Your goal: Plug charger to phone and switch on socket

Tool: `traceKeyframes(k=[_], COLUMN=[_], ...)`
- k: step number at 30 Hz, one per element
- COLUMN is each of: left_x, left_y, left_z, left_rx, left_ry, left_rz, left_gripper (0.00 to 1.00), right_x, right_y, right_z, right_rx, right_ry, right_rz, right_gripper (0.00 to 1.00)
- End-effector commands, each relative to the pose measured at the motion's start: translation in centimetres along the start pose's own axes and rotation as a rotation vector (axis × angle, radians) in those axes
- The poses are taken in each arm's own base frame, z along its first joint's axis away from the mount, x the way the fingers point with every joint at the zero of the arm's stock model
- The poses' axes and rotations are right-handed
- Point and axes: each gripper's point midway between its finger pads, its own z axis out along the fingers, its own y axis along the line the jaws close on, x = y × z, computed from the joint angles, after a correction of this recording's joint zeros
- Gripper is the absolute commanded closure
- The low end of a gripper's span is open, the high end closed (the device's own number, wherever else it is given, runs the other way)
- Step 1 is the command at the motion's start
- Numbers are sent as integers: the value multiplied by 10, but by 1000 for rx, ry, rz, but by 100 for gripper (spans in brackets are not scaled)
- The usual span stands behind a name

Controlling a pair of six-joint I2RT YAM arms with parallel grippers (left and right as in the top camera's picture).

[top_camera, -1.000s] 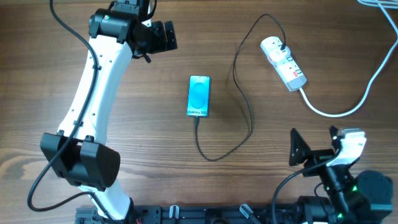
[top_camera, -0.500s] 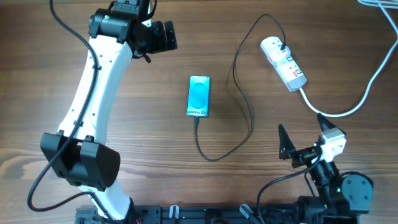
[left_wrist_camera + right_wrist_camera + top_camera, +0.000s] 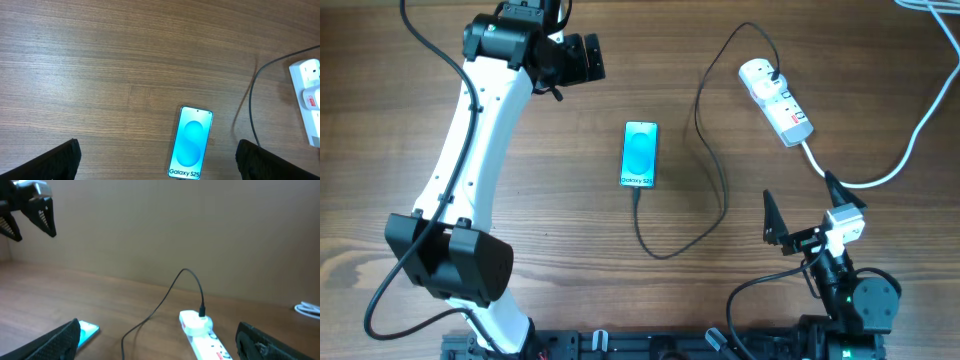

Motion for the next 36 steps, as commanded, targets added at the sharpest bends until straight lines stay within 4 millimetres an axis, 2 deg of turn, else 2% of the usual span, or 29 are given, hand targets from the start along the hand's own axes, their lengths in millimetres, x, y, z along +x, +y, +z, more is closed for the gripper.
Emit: traceKeyframes(k=[1, 7, 9, 10, 16, 19, 23, 33, 36], left_x=[1, 1, 1, 1, 1, 1, 1, 1, 1], left_y=[3, 3, 3, 3, 3, 3, 3, 3, 3], left_z=[3, 3, 3, 3, 3, 3, 3, 3, 3], left_rx=[-13, -13, -13, -13, -13, -13, -13, -13, -13], left_ry=[4, 4, 4, 4, 4, 4, 4, 4, 4], left_rz=[-14, -14, -14, -14, -14, -14, -14, -14, -14], left_gripper=[0, 0, 0, 0, 0, 0, 0, 0, 0], right_x=[11, 17, 33, 35, 36, 37, 40, 41, 41], right_y=[2, -5, -8, -9, -13, -21, -35, -40, -39], right_z=[1, 1, 0, 0, -1, -2, -5, -6, -6], right_rx=[-12, 31, 50, 55, 81, 131, 219, 246, 239], right_ry=[-5, 17, 83, 90, 95, 103, 104, 105, 111], right_rz=[-18, -14, 9, 12, 9, 21, 122, 140, 85], right_gripper=[0, 0, 0, 0, 0, 0, 0, 0, 0])
